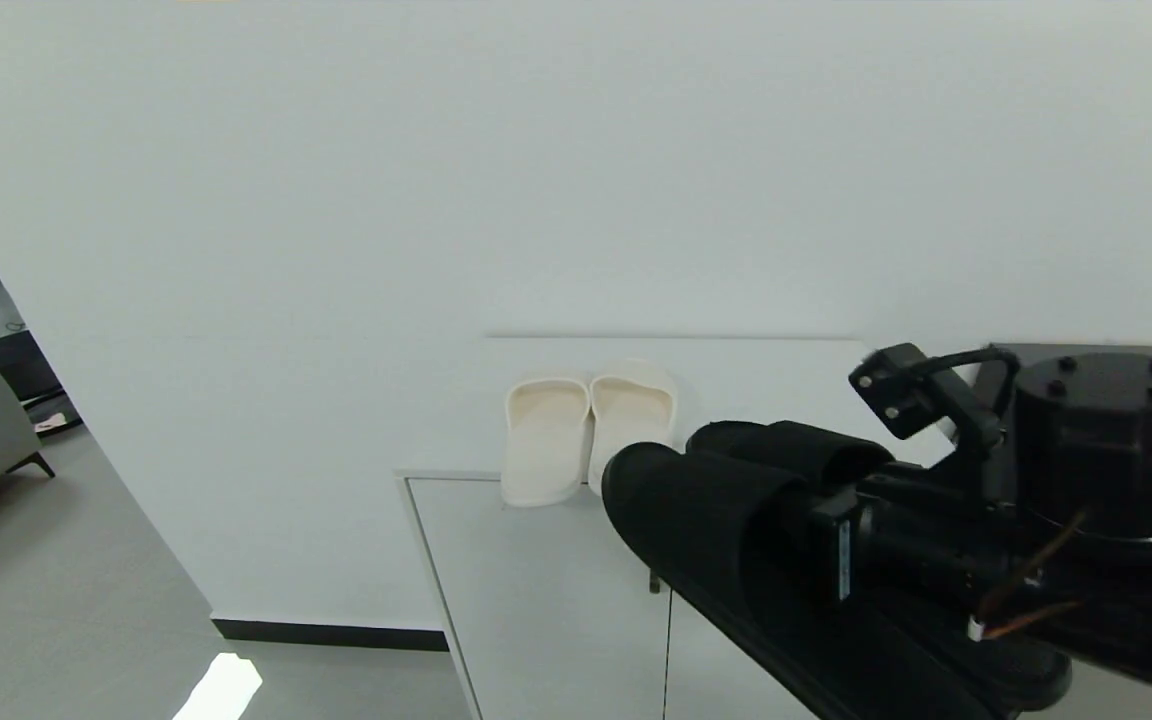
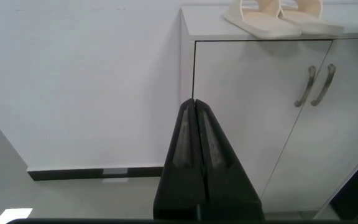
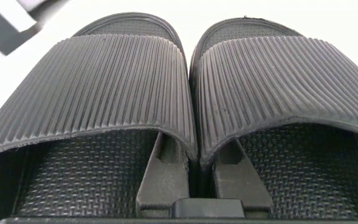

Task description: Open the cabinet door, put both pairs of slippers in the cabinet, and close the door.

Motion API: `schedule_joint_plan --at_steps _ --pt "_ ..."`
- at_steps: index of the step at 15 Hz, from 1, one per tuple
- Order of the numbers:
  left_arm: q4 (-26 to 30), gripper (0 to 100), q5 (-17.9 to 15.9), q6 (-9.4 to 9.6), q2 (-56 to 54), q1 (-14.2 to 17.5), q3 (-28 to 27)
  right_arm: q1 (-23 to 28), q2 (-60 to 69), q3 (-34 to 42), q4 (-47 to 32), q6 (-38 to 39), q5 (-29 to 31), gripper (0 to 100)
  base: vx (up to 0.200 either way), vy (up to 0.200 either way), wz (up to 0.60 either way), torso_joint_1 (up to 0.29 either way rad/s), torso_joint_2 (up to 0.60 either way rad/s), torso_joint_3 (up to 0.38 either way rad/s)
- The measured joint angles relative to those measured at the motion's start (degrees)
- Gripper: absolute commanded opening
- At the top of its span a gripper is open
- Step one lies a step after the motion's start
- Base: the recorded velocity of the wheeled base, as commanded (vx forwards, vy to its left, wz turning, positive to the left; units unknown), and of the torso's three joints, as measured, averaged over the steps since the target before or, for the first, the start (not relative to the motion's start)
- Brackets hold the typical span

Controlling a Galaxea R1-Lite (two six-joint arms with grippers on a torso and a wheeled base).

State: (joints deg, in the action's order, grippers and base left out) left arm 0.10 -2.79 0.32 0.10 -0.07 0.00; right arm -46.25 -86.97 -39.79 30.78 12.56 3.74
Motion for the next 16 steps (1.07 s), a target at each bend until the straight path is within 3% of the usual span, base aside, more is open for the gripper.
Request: schedule_joint_plan --at_steps 3,8,11,16 --pt "0.0 0 -2.33 0.59 0.0 0.0 0.0 -2.51 5.68 6.34 0.0 0.22 -5.92 0 -0.067 0.0 0.0 -0.002 0.0 0.004" --pt "0.06 0 -2.9 1.29 0.0 0.0 0.0 -3.39 8.08 9.75 1.49 0.35 -7.24 0 -0.2 0.0 0.0 0.002 0.0 0.004" --pt "0.06 0 -2.93 1.27 0.0 0.0 0.0 -3.56 8.45 11.65 3.93 0.2 -7.44 0 0.0 0.0 0.0 0.0 0.0 0.0" --pt "0.06 0 -2.93 1.21 0.0 -0.02 0.0 -3.66 9.29 15.57 4.46 -1.89 -12.63 0 0.0 0.0 0.0 0.0 0.0 0.0"
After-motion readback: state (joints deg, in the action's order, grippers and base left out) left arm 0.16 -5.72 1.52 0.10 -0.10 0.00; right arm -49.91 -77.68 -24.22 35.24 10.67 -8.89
